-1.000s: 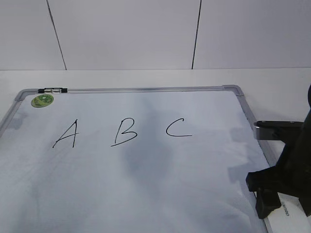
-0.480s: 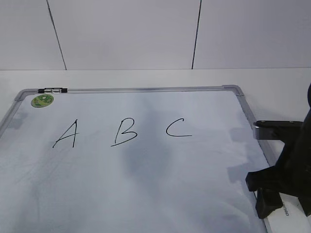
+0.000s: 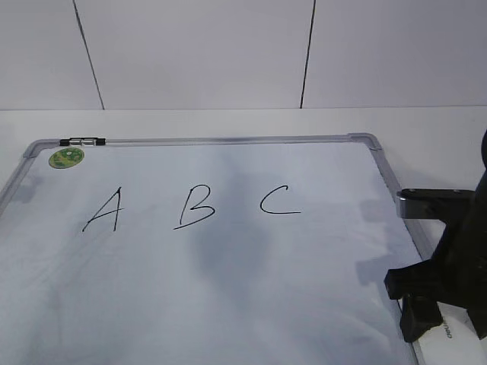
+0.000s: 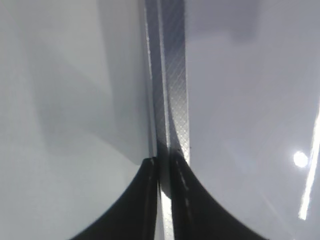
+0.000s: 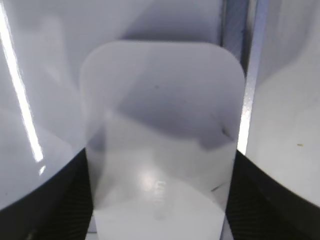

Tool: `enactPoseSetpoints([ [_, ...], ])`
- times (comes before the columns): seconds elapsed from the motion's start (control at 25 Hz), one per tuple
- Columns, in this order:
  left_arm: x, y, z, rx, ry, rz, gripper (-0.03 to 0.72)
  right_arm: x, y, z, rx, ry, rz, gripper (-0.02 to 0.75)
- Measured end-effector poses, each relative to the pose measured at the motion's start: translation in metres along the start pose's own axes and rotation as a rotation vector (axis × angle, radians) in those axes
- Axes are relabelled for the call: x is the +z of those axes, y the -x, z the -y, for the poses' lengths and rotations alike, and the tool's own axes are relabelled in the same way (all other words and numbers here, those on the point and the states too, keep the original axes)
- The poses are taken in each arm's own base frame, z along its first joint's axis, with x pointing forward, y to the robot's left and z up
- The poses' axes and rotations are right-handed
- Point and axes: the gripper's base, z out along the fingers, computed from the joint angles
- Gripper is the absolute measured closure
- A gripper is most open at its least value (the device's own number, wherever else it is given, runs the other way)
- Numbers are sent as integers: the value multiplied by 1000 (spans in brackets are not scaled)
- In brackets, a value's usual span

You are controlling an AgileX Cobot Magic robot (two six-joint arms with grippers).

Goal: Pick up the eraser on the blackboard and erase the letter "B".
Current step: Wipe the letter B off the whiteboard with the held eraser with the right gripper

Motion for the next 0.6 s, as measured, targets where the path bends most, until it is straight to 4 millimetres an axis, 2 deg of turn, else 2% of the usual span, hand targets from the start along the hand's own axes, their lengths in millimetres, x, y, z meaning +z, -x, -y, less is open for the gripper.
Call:
enactPoseSetpoints([
  [0.6,0,0,0,0,0,0,650,-5,3,-2,-9,3,1,223],
])
